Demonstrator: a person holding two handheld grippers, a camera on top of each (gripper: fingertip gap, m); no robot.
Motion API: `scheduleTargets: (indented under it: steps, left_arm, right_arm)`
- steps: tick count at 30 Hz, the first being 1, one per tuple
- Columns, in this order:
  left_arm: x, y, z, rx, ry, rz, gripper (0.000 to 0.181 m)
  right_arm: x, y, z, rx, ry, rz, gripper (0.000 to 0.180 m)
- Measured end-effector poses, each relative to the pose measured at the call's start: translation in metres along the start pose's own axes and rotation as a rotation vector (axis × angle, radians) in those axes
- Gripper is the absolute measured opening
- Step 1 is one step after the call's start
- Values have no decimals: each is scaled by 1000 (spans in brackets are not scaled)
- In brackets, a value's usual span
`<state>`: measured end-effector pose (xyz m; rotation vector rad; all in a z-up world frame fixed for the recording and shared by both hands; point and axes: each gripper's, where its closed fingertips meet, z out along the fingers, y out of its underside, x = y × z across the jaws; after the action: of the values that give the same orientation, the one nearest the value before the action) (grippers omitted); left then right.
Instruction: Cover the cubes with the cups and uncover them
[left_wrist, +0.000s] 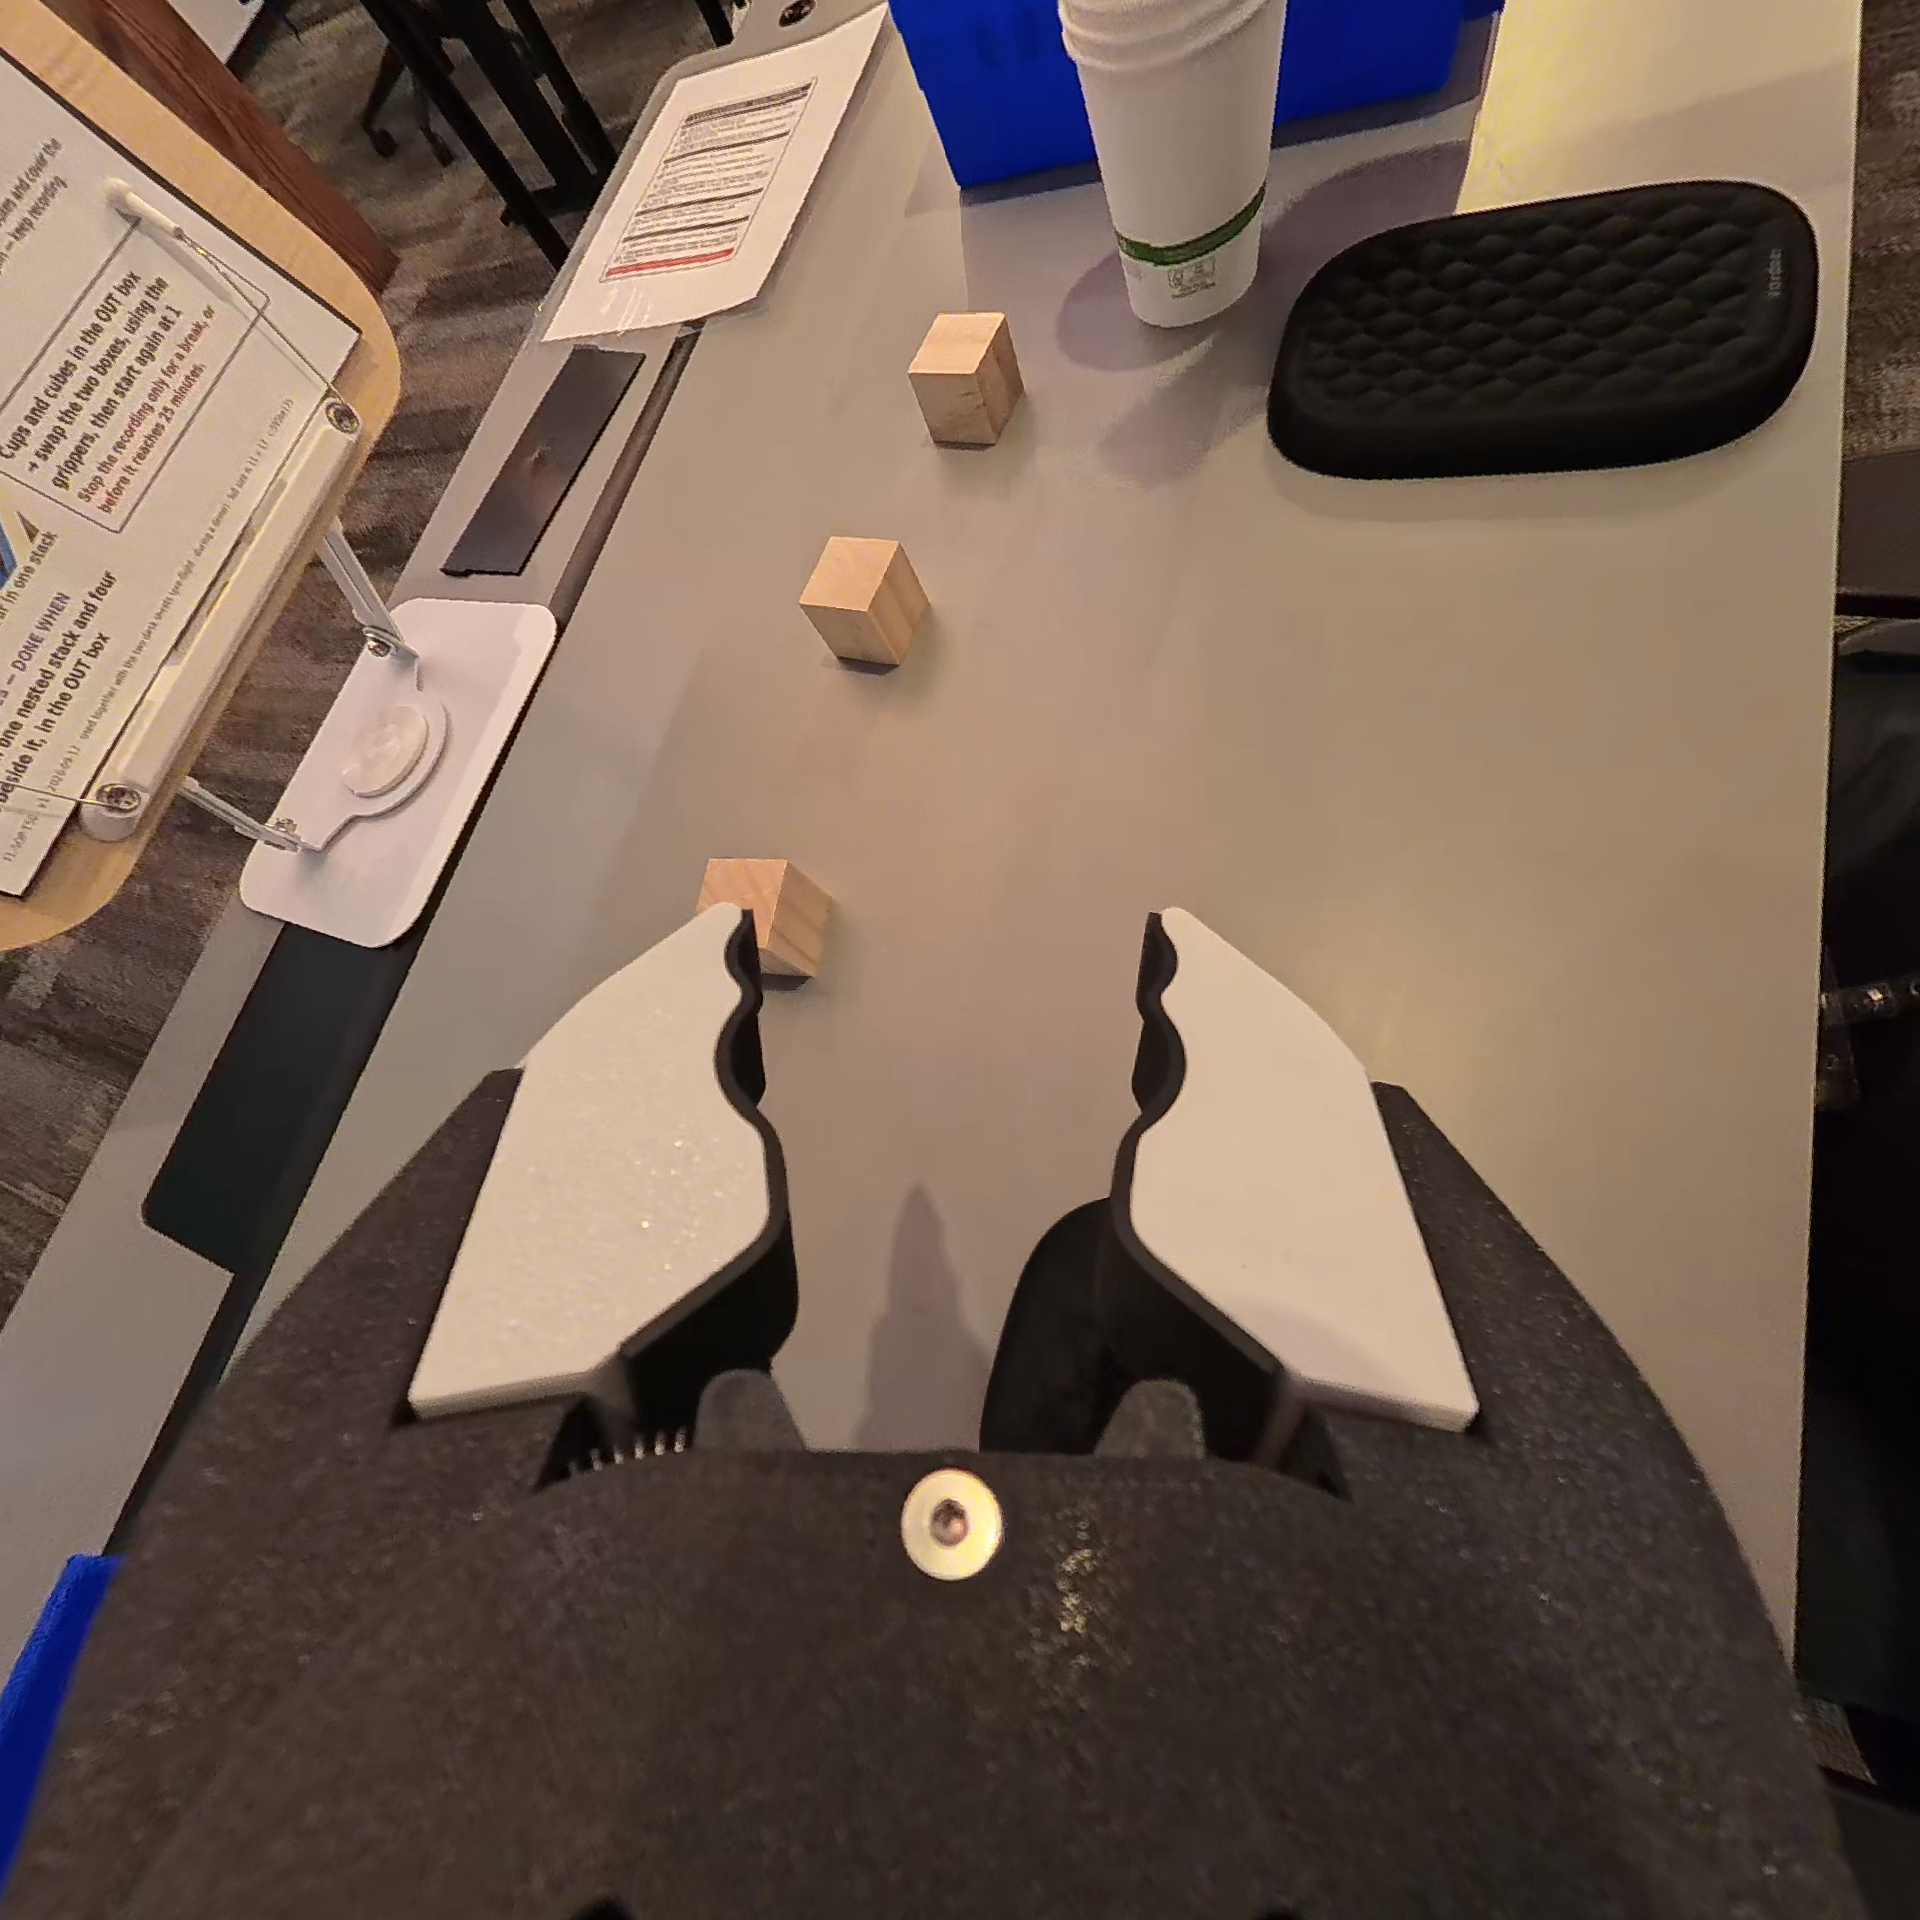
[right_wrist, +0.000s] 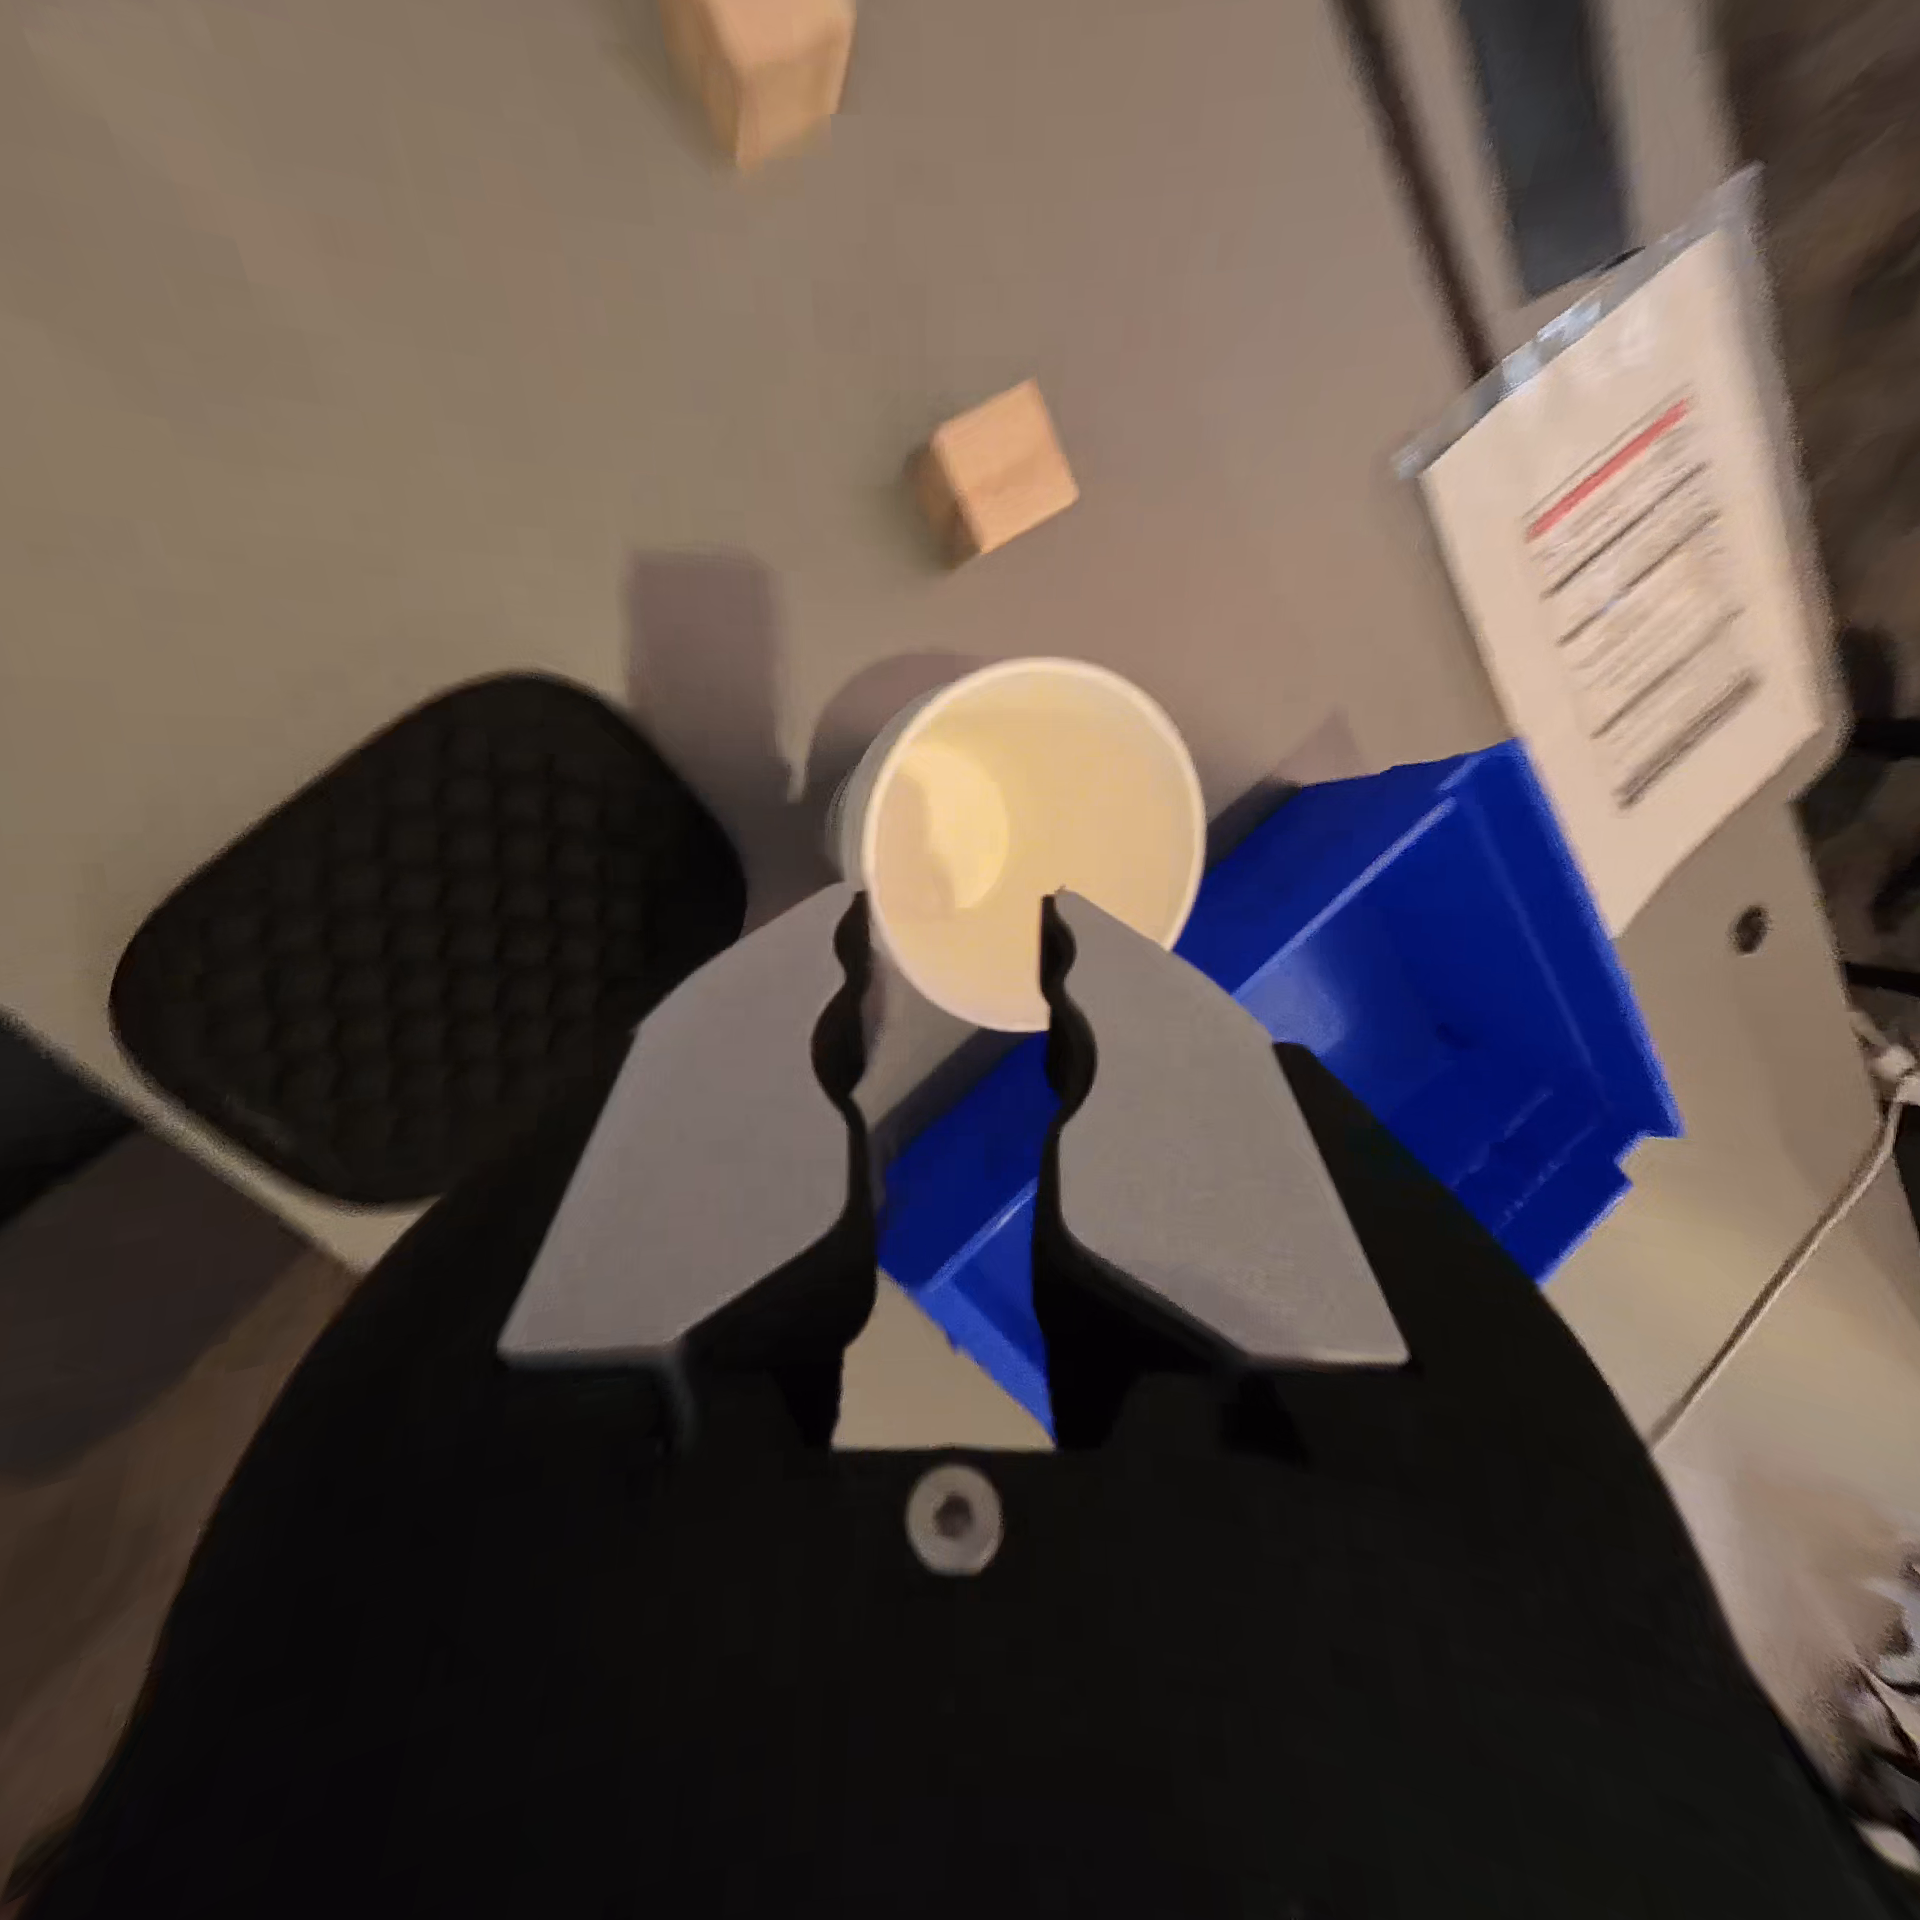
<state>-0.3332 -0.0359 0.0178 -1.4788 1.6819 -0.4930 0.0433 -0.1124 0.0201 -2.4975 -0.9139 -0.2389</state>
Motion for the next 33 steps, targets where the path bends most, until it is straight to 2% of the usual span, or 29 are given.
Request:
scheduleTargets:
  steps: [4,7,10,13,17,22,33]
  left_arm:
    - [4,0,-3,25,-6,-1,69]
    - [9,-3,-3,41,0,1,68]
    - [14,-6,-2,48,7,12,68]
    - [18,-11,-1,57,11,24,68]
    - [24,-14,-4,68,9,33,68]
    - [28,-13,-10,70,3,38,68]
    - [32,-7,-13,77,4,26,67]
  right_arm:
    - [2,4,-22,369,223,188,56]
    - [-8,19,-14,578,323,353,79]
    - [-21,27,13,674,297,491,97]
    - [-22,29,42,688,270,608,113]
    - [-12,23,62,744,253,703,113]
    - [-3,26,88,684,275,711,113]
    - [16,21,102,773,346,668,101]
